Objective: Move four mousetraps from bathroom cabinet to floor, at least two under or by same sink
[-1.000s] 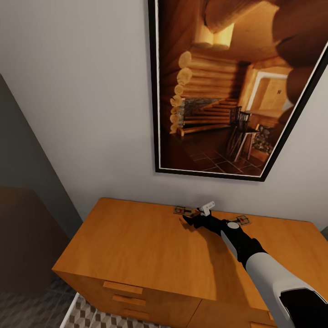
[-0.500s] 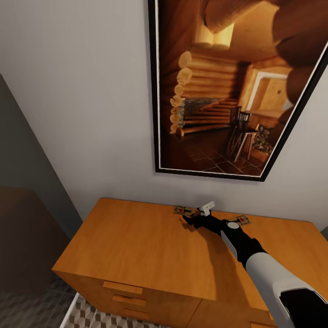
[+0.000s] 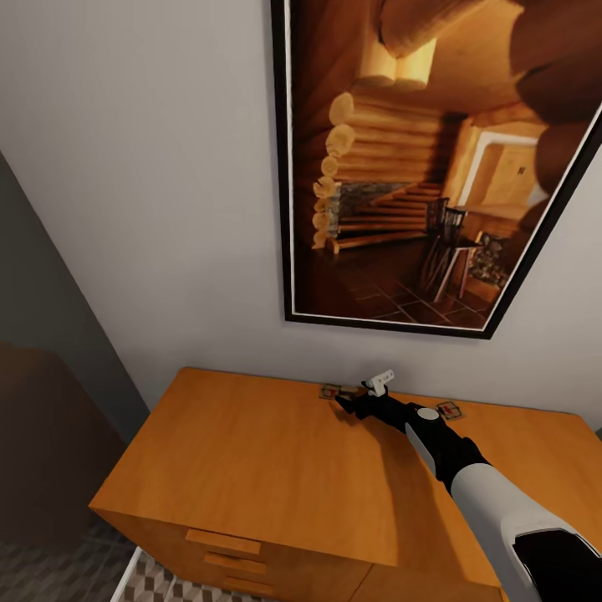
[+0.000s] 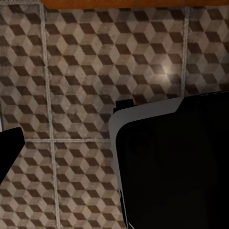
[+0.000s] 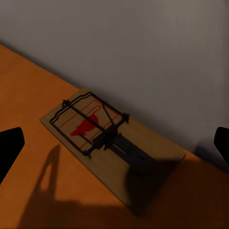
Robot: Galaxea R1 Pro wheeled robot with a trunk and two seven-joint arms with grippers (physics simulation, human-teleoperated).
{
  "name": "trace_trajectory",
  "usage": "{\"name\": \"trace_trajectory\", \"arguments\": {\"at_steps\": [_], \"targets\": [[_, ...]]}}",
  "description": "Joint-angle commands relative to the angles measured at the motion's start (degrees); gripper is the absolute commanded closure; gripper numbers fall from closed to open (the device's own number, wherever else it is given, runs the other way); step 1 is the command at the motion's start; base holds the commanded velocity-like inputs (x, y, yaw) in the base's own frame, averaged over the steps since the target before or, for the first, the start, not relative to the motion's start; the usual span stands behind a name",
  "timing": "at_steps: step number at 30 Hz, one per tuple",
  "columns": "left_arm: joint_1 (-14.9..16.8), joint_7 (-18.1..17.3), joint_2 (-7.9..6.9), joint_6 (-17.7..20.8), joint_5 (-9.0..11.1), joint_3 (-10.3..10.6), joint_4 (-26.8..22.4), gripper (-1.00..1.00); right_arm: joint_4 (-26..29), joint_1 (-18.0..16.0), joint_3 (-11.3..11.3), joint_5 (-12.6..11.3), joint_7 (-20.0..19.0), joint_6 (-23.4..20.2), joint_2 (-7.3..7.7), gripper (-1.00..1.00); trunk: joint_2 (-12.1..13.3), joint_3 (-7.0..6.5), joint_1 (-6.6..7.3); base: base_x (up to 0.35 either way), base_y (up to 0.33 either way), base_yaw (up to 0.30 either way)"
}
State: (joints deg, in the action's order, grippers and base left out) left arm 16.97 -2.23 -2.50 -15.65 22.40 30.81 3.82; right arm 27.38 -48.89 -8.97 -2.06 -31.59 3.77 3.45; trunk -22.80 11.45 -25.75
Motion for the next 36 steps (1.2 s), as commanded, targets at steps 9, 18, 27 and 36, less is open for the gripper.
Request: {"name": "trace_trajectory", "arguments": {"at_steps": [9,18,27,36], "targets": [[0.1,-0.2,0.03,-0.3,0.6,0.5,0.2,-1.00,-0.1,-0.1,-0.3,-0.2,0.0,0.3,0.07,-1.00,-0.1,0.11,-0.03,0.008,0.000,0.000],[0.1,-0.2,0.02,-0.3,0.6,0.5,0.2,-1.00,-0.1,-0.1,-0.3,-0.2,0.1,0.3,0.02,-1.00,-0.1,0.11,-0.03,0.001,0.000,0.000],[0.1,-0.2,0.01,-0.3,0.6,0.5,0.2,-1.00,-0.1,-0.1,-0.3,-0.2,0.1,0.3,-0.01,-1.00,-0.1,0.11,-0.03,0.000,0.000,0.000],[0.1,-0.2,0.00,-0.3,0.6,0.5,0.2,-1.00,-0.1,-0.1,-0.4,-0.2,0.1,0.3,-0.10,-1.00,-0.1,0.11,-0.03,0.000,0.000,0.000]]}}
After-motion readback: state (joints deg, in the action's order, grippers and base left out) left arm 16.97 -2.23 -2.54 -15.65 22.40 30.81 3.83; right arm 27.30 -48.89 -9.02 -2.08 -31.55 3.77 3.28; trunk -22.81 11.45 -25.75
